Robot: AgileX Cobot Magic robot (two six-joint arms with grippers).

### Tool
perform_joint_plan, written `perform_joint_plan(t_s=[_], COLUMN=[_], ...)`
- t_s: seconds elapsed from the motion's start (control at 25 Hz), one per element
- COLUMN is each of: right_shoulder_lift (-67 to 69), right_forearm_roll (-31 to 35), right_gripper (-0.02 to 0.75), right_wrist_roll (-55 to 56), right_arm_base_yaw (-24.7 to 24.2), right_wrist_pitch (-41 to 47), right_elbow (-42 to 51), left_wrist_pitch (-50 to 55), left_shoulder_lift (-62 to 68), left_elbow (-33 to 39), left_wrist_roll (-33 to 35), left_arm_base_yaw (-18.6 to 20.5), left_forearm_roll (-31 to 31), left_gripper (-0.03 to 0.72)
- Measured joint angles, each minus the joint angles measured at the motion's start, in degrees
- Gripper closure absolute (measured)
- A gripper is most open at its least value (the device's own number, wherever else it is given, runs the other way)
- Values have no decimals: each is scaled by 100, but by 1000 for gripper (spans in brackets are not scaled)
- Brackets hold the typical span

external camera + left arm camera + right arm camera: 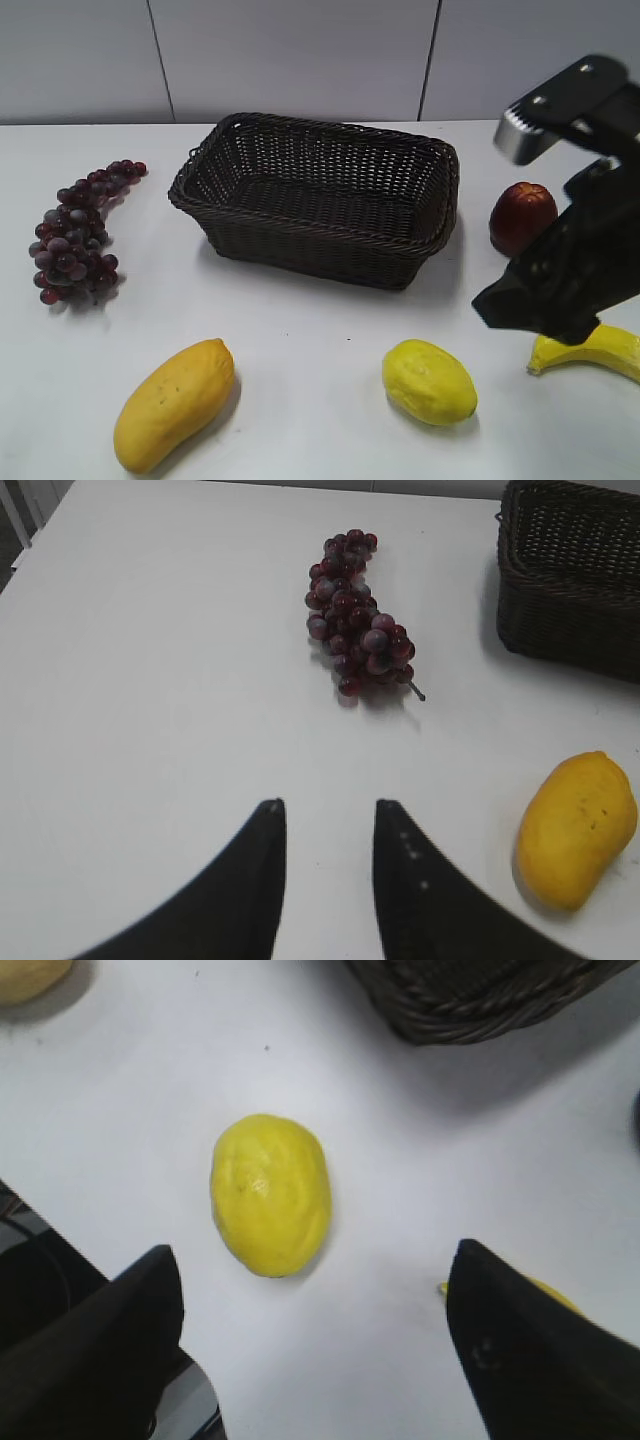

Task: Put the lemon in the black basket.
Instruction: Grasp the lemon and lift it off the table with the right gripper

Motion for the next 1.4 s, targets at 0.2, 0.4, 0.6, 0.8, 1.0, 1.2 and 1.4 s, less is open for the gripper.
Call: perform_joint_plan(t_s=[0.2,0.4,0.6,0.8,1.0,1.2,1.4], right_shoulder_lift=[974,1725,2375,2938,3345,3381,3243], right_forearm_roll=[-20,14,122,122,139,151,201], right_gripper=[77,76,76,76,83,126,133], right_wrist_roll=[38,40,-39,-70,-70,-71,-71], right_arm_base_yaw=[225,310,430,434,434,434,434], right_wrist_pitch=[-27,-344,-601,-742,-766,-311,763], right_elbow=[-7,-71,-228,-398,-449,-674,-1291], left_wrist_pitch=[0,0,0,0,0,0,0], left_shoulder_lift=[0,0,0,0,0,0,0], left_elbow=[0,0,0,0,0,0,0], left_wrist_roll=[0,0,0,0,0,0,0], left_arm_base_yaw=[0,0,0,0,0,0,0], left_forearm_roll=[0,0,0,0,0,0,0], left_gripper=[450,450,450,450,450,450,450])
